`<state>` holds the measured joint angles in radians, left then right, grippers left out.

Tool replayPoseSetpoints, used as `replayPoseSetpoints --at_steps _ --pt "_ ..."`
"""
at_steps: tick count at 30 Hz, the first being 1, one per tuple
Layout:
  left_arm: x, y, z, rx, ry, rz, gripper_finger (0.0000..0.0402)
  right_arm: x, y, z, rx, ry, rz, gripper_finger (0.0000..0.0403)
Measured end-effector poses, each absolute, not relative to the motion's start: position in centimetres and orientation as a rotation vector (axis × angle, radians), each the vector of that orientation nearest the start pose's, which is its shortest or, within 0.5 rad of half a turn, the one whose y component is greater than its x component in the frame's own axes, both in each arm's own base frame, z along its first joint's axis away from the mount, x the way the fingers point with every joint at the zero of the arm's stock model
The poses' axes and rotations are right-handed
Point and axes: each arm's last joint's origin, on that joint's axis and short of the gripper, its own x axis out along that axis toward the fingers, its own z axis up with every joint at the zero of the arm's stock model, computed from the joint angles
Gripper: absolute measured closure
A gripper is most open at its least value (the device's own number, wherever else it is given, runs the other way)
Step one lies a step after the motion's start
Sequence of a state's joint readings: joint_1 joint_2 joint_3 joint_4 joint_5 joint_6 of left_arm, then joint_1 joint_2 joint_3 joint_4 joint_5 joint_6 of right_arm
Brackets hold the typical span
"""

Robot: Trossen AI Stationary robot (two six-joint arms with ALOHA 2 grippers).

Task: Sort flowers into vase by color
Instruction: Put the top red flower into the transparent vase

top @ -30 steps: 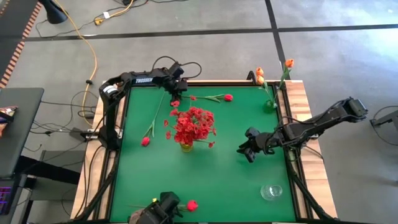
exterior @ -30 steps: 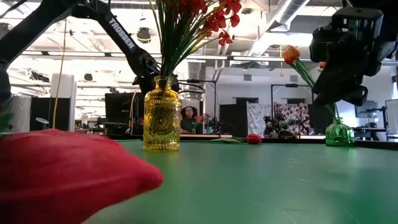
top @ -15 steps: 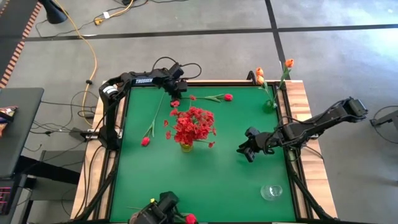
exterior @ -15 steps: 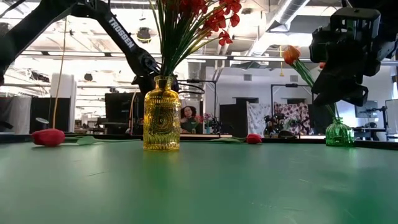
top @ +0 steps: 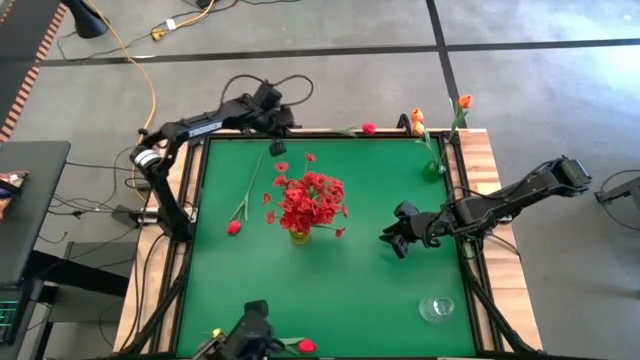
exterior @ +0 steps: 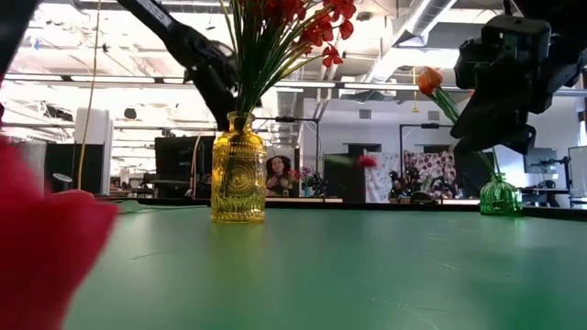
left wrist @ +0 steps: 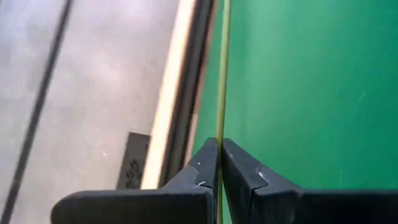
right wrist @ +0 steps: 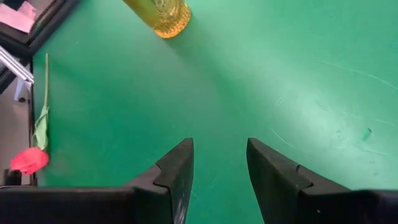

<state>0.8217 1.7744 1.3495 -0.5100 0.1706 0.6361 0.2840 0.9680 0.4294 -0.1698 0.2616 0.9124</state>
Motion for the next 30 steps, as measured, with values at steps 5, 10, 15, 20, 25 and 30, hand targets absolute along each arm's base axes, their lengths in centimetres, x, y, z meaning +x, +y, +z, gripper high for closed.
replayPoseSetpoints --at_steps 5,10,15,20,25,30 --pt "24.9 26.3 27.3 0.152 0.901 0.345 0.0401 18.0 4.2 18.5 0.687 0.623 -0.296 0.0228" --pt "23.2 24.3 31.6 0.191 0.774 0.367 0.0402 18.5 3.9 19.1 0.638 0.556 -0.263 0.0228" --pt "21.3 21.9 36.3 0.202 0.579 0.401 0.0401 19.3 3.2 20.1 0.59 0.429 -0.245 0.0228" --pt "19.7 19.5 40.2 0.175 0.334 0.35 0.0401 20.2 2.0 22.2 0.495 0.202 -0.242 0.0228" --pt "19.1 17.3 43.2 0.11 0.112 0.249 0.0401 21.2 1.1 26.0 0.38 0.033 -0.235 0.0228" --pt "20.2 15.1 44.3 0.024 0.017 0.094 0.0401 21.7 1.1 31.3 0.232 -0.069 -0.194 0.0228"
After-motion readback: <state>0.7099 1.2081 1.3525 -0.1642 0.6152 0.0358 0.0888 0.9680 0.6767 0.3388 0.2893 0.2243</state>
